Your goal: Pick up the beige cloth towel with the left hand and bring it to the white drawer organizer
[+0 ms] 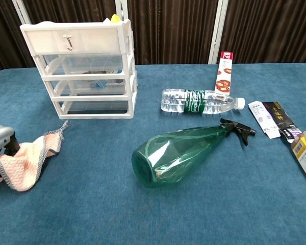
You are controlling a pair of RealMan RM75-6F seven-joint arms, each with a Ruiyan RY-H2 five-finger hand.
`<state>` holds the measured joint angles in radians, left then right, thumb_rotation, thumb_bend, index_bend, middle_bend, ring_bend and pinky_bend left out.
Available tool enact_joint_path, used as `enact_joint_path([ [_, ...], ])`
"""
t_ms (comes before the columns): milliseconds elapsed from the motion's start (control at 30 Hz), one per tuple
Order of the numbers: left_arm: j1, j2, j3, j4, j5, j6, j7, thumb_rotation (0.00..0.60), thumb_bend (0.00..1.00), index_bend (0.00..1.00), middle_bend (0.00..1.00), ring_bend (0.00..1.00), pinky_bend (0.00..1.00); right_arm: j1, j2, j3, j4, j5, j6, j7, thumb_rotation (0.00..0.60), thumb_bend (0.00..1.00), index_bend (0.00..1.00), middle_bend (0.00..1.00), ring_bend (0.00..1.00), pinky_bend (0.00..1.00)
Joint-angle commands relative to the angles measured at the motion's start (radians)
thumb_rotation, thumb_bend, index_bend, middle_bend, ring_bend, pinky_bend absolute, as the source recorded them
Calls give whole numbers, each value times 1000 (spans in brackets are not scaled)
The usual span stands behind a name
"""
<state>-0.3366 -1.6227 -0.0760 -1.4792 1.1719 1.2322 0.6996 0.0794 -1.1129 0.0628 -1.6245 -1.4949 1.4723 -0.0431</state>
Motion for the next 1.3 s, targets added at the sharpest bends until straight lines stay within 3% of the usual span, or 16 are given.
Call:
enact_joint_path([
  [33,5,-19,-38,-12,4,50,-31,600,667,896,757,722,730,-1,1,0,-1,1,0,0,600,0,9,0,0,0],
  [300,-3,17,-112,-141,37,140,-67,600,674,910,780,743,751,-2,1,0,-3,3,0,-1,600,0,9,0,0,0],
  [833,-1,116,-123,-449,139,251,20,600,675,928,795,752,756,0,-1,2,-5,5,-2,-2,600,0,9,0,0,0],
  [1300,-33,103,-155,-524,174,264,12,600,675,931,799,755,756,1,-2,4,-4,6,-2,-1,600,0,9,0,0,0],
])
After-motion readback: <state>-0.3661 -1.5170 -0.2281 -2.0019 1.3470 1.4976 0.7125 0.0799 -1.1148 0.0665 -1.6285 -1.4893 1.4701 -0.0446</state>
